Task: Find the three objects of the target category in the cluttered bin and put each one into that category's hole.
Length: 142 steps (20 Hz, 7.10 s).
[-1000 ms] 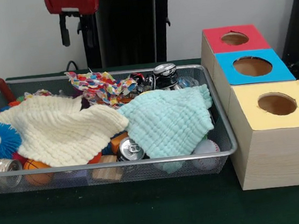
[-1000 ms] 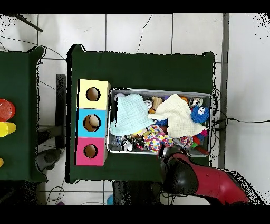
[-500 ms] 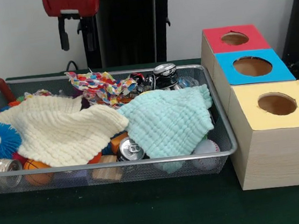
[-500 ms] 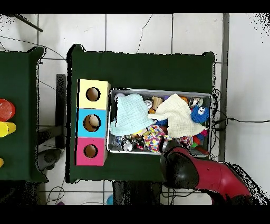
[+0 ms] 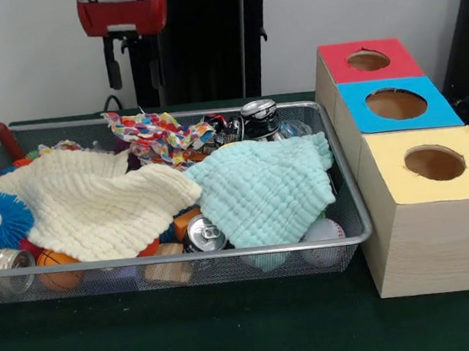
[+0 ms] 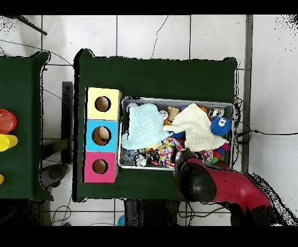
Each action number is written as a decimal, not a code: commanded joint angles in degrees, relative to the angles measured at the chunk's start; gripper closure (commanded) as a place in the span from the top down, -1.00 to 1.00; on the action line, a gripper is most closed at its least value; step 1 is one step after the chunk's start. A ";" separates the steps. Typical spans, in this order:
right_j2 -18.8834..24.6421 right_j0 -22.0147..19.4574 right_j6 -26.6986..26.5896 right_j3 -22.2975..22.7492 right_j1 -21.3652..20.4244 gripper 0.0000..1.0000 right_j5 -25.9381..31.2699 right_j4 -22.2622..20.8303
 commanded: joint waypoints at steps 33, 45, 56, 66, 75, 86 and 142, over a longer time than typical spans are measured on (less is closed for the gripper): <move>-3.43 3.71 -0.93 -16.20 22.00 1.00 6.61 -6.98; -3.22 3.44 -0.60 -15.00 21.25 1.00 10.56 -6.68; -3.74 4.57 -0.17 -15.45 20.70 1.00 14.89 -5.60; -1.66 4.69 -2.95 -18.80 21.68 1.00 25.29 -3.07; -0.79 4.80 -2.99 -20.70 22.65 1.00 29.50 -2.77; 0.45 2.82 -2.72 -17.21 21.99 -1.00 22.54 -4.39; 13.78 10.80 15.82 -4.57 -12.07 -1.00 13.59 16.90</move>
